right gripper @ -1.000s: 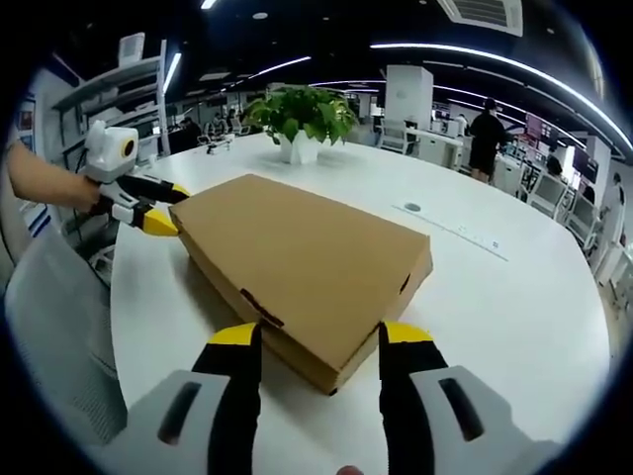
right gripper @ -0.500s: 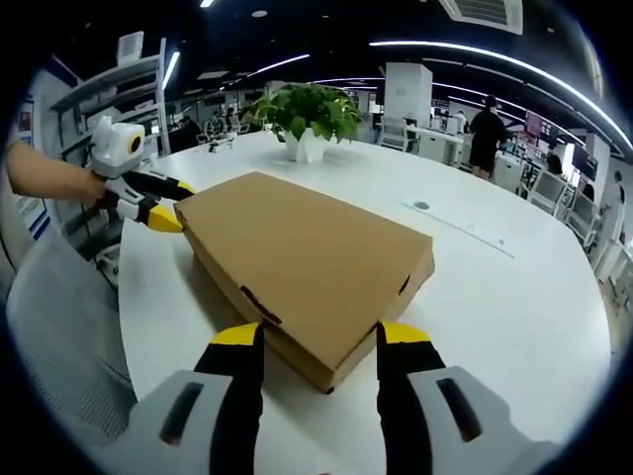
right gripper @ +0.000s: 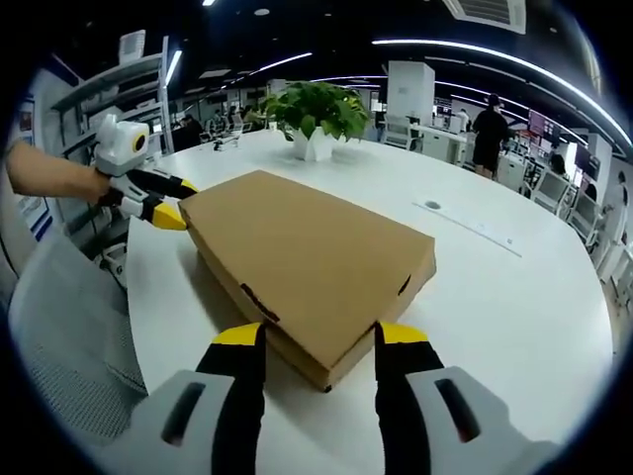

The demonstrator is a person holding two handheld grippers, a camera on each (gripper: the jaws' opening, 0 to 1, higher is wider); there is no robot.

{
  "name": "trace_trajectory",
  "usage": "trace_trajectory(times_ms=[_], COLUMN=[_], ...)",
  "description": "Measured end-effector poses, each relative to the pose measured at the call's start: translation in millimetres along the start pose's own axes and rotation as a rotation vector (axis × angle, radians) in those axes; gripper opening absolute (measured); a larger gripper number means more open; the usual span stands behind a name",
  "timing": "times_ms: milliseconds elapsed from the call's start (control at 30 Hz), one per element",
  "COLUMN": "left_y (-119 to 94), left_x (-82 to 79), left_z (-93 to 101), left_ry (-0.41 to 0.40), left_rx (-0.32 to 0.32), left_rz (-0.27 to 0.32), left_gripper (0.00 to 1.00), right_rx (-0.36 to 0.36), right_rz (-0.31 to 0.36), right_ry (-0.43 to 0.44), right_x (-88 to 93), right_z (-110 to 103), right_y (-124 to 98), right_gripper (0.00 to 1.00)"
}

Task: Operate the shoe box by opening the lid, removing the specified soft item, and placing it in the target area until the item is outside and the box remains undamaged.

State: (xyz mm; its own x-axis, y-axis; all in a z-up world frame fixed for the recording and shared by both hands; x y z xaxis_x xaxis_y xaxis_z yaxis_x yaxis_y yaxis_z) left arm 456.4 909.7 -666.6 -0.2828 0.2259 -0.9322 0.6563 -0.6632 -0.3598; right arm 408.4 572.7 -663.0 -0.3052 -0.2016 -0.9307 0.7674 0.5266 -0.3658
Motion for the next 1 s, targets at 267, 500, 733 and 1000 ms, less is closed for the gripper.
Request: trace_trajectory(times_ms=[267,500,733,1000], left_y=[-11.9,-21.2,-29.4,-40.0], left_x=[4.2,7.6,9.0,12.3], left_z=[-5.5,-7.1,-8.8,-14.2], left_ry=[-0.002,-0.002,-0.002,-0.001], left_rx=[-0.009,-0.026,-0.027,-0.028], left_rz=[-0.006,-0.01,-0.017,-0.032], left_gripper=[0.49,0.49,0.49,0.49], right_rx=[-0.01,-0.016,-0.024,-0.037], right_rz=[0.003,0.004,0.005,0.008], right_ry=[0.001,0.003,0.002,0.003], right_x=[-0.9,-1.1,-1.7,-2.3], right_z=[-12.7,-22.1,-30.5,-41.8], right_y=[2.4,3.5,4.7,6.0], right_gripper=[0.4,0.39,0.39,0.39])
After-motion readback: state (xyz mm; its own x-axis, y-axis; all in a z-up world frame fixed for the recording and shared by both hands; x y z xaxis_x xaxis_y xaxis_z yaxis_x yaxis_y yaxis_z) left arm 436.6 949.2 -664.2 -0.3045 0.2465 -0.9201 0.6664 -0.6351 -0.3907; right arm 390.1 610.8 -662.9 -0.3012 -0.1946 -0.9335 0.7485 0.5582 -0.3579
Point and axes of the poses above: the point that each gripper's makers call its tool centre point, and the gripper's own axes: y roughly forward along the fingers, z roughly to its right, x roughly out of its underside, the point moved 10 cm from there along -y, roughly backward along the fingers, and after that the axes turned 12 degrees about z, right-handed, at the moved point
